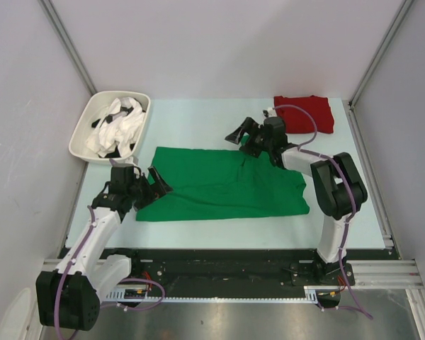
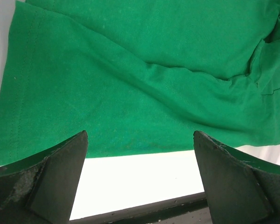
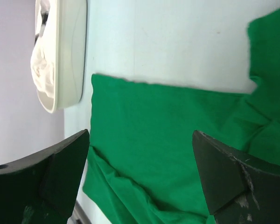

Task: Fold and stack the t-shirts
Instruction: Fold the tshirt

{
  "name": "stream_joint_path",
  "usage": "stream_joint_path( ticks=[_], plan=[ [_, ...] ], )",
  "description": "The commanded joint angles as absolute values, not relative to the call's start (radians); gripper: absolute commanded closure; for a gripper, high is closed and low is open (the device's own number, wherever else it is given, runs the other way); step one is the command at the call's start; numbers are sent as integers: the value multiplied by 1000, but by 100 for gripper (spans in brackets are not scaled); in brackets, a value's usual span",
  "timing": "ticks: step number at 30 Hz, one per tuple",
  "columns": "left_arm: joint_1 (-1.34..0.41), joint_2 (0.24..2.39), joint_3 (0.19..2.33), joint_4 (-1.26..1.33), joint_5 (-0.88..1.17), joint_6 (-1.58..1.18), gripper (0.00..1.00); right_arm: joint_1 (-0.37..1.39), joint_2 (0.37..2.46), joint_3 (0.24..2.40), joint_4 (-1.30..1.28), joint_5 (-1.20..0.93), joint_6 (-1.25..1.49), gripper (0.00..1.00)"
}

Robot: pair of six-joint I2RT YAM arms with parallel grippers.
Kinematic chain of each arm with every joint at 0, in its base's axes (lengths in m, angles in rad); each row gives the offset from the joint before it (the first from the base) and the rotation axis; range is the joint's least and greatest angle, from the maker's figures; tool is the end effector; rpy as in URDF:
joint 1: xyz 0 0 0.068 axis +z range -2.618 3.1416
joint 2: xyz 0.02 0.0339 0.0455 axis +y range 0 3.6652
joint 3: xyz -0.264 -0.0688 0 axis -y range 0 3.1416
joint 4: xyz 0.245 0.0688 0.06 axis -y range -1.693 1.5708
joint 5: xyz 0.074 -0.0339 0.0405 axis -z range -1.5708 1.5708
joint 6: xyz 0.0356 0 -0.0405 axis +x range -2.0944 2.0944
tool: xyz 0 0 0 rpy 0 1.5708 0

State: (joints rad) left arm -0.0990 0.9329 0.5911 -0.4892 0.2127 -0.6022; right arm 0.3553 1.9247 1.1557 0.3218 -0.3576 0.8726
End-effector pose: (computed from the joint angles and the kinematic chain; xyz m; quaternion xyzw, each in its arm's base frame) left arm 0.1854 -0.0260 0.2196 -0.1936 0.9075 -0.2164 0.3036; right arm 0.3951 0.1599 0.1875 0.1214 0.8293 0.4250 0.3418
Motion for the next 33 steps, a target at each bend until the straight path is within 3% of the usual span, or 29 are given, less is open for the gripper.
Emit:
stream_joint_path(
  ticks=[1, 8, 13, 18, 21, 33],
  plan=[
    [-101, 899, 623, -502, 210, -584, 0, 414, 1823, 1221, 209, -200, 691, 3],
    [-101, 874, 620, -509, 212, -589, 0, 552, 1700, 1345, -122, 112, 373, 1],
    [-101, 879, 618, -488, 230, -603, 0, 606, 1782, 1494, -375, 124, 229, 2],
    [-101, 891, 614, -471, 238, -606, 0, 667, 1959, 1667, -593, 190, 160, 13],
    [-103, 894, 609, -465, 245, -603, 0, 673, 2015, 1689, -610, 199, 163, 22],
    [-101, 899, 588, -439, 287, -598, 0, 673, 2172, 1782, -675, 271, 173, 44]
  ],
)
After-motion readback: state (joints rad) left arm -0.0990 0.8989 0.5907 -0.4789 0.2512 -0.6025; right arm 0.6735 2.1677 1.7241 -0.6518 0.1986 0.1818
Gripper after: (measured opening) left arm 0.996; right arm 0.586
